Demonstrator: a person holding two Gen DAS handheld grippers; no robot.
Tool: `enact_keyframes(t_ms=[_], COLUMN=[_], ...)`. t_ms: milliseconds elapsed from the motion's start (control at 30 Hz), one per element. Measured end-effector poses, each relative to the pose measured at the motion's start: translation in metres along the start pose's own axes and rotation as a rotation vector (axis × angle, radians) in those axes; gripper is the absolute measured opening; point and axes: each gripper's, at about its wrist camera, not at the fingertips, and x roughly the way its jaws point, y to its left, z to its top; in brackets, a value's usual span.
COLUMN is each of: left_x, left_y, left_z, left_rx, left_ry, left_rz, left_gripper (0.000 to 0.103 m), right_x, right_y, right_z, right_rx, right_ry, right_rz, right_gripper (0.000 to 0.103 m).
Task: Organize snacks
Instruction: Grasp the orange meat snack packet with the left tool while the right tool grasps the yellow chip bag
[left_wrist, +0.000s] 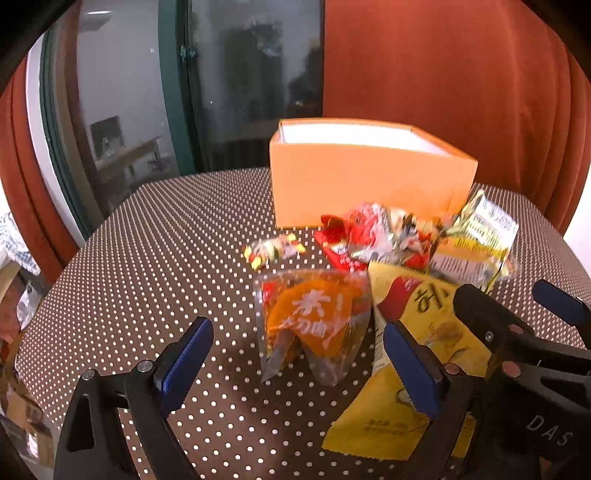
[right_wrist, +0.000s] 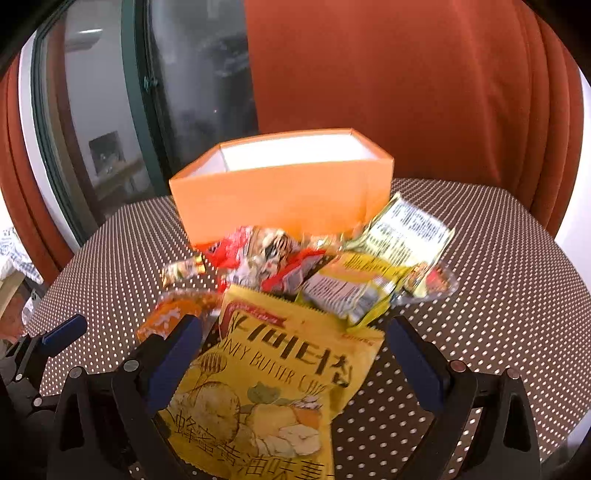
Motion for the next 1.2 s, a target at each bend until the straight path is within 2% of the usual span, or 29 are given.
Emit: enact_keyframes(t_ms=[233, 500, 633, 800, 867, 1200], left_x=[0.02, 0.028, 0.03, 0.027, 0.028, 0.046], left_y=[0.004, 0.005, 0.008, 0.007, 0.006, 0.011], left_z=[-0.012, -0.02, -0.021, -0.016, -0.013, 0.002], left_rx=[-0.002, 0.01, 0.009, 0.018, 0.022, 0.004], left_ry=[0.054, 0.07, 0.074, 0.058, 0.048, 0.029], left_rz=[-0.016, -0.002, -0.001, -0.015, -0.017, -0.028], left_gripper=[0.094, 0.093, 0.094, 0.095, 0.095, 0.099], right_x=[0.022, 0.034, 0.036, 0.032, 0.03, 0.03], right_y=[0.003, 0.004, 0.009, 0.01, 0.01, 0.016], right_z=[-0.014, -0.025, -0.028, -0.024, -0.02, -0.002], right_rx=[0.014, 0.04, 0.036, 0.033, 0.028, -0.008], right_ry=[0.067, 0.091, 0.097, 0.084, 0.077, 0.024], right_rz=[-0.008, 0.006, 0.023, 0.015, 0.018, -0.01], right_gripper=[0.101, 0.099, 0.092, 0.071, 0.066, 0.061])
